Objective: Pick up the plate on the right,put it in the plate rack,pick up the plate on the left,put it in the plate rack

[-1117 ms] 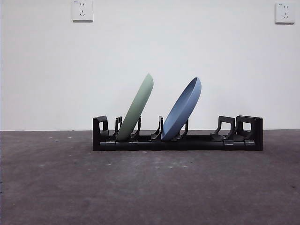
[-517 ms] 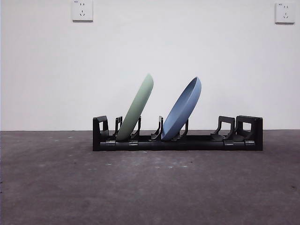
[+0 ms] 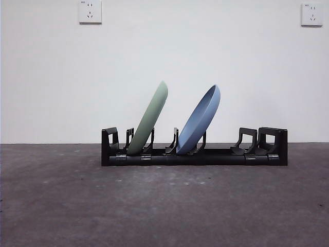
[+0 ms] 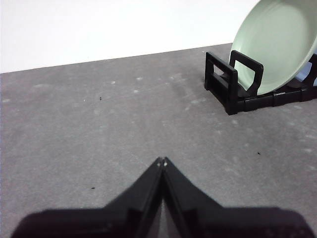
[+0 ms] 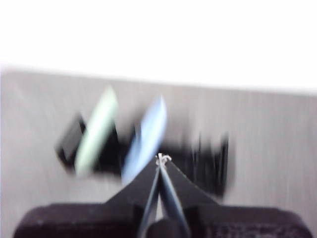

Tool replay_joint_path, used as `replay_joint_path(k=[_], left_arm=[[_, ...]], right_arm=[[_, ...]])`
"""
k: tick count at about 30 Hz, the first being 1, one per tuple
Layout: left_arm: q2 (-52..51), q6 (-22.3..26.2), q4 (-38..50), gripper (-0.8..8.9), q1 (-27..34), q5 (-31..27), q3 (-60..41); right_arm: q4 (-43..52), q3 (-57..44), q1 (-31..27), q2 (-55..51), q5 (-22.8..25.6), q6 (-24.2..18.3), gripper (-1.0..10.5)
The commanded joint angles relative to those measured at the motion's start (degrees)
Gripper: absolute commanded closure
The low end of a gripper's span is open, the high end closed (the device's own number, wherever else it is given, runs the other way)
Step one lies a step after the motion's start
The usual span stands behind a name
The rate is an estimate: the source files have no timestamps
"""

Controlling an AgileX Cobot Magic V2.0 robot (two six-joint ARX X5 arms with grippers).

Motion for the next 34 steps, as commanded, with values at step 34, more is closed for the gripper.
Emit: replay_joint_path(k=[34], left_arm=[[0.8,-0.7,0.4,8.17,0.1,0.0,-0.6]], right_arm=[[35.2,-82.4,-14.9,-55.1,0.9,-1.7,9.4]])
